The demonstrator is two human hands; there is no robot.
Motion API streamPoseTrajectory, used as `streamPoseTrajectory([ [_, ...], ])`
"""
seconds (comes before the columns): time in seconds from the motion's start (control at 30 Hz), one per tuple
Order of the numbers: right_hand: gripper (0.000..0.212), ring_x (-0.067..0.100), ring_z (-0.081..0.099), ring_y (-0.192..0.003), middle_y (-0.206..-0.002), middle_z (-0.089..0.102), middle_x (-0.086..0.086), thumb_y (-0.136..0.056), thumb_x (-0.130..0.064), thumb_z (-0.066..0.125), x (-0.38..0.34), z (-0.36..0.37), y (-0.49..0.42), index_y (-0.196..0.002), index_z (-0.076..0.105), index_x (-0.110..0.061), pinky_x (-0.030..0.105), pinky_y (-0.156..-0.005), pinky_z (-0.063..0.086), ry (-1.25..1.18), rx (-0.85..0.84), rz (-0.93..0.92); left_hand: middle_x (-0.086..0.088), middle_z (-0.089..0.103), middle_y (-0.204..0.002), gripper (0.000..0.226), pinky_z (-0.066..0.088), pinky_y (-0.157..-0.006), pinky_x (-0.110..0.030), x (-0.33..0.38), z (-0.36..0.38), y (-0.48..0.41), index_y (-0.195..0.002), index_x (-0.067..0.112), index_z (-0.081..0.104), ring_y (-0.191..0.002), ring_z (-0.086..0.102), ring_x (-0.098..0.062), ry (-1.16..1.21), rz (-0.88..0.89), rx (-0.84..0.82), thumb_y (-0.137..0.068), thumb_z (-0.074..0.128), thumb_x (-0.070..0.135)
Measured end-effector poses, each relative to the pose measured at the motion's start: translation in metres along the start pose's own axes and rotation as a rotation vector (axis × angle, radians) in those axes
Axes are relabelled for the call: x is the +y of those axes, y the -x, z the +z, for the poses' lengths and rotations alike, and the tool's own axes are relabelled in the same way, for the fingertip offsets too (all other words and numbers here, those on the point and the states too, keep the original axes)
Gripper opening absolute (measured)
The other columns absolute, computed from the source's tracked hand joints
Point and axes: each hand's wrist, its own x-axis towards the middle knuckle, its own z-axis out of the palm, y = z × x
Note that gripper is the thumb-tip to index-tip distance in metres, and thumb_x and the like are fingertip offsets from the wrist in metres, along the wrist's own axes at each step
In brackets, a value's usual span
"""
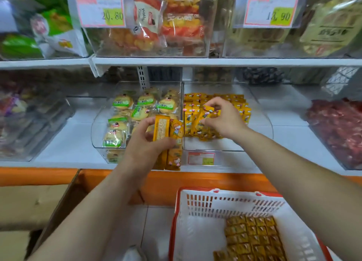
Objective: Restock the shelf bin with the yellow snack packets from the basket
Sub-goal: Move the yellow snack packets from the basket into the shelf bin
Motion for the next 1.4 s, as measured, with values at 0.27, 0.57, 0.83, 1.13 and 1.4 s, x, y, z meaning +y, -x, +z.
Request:
streamPoseTrajectory([
  [0.27, 0.043, 0.024, 0.058, -0.102, -0.119, 0.061, 0.009, -0.074, -0.017, 0.086, 0.023, 0.061, -0.049, -0.111, 0.064, -0.021, 0.031, -0.082, 0.045, 0.337, -0.090, 0.012, -0.003, 0.075, -0.097, 0.048, 0.064, -0.063, -0.042, -0.008, -0.004, -0.008, -0.109, 0.041, 0.061, -0.080, 0.077, -0.025, 0.030, 0.001, -0.004, -0.082, 0.079, 0.005],
  [0.57, 0.046, 0.018, 0.063, -0.095, -0.103, 0.065, -0.005, -0.083, -0.023, 0.074, 0.005, 0.040, -0.005, -0.127, 0.059, -0.023, 0.033, -0.082, 0.053, 0.228, -0.062, 0.054, -0.003, 0.077, -0.093, 0.047, 0.064, -0.067, -0.046, -0.007, 0.003, -0.012, -0.106, 0.044, 0.065, -0.085, 0.077, -0.031, 0.083, -0.009, -0.030, -0.083, 0.079, 0.005],
  [0.83, 0.048, 0.017, 0.074, -0.087, -0.112, 0.069, -0.015, -0.095, -0.020, 0.063, -0.037, -0.029, 0.135, -0.134, 0.052, -0.046, 0.032, -0.062, 0.059, -0.564, -0.132, 0.157, -0.013, 0.076, -0.105, 0.038, 0.060, -0.065, -0.042, -0.015, 0.047, 0.002, -0.111, 0.034, 0.068, -0.088, 0.074, -0.034, 0.175, -0.072, -0.170, -0.086, 0.076, 0.006],
  [1.13, 0.049, 0.029, 0.072, -0.085, -0.110, 0.068, 0.006, -0.085, -0.018, 0.077, -0.023, -0.056, 0.160, -0.121, 0.057, -0.046, 0.036, -0.064, 0.057, -0.569, -0.110, 0.139, -0.010, 0.075, -0.094, 0.042, 0.059, -0.057, -0.035, -0.022, 0.086, 0.023, -0.120, 0.020, 0.065, -0.074, 0.073, -0.026, 0.221, -0.119, -0.206, -0.083, 0.078, 0.003],
  [1.4, 0.031, 0.015, 0.063, -0.066, -0.089, 0.064, 0.002, -0.082, -0.008, 0.078, -0.013, -0.069, 0.139, -0.101, 0.058, -0.022, 0.036, -0.069, 0.057, -0.497, 0.106, 0.126, -0.012, 0.072, -0.102, 0.052, 0.062, -0.067, -0.047, -0.005, 0.048, 0.012, -0.126, 0.030, 0.057, -0.080, 0.074, -0.026, -0.199, -0.025, -0.099, -0.083, 0.082, 0.016],
])
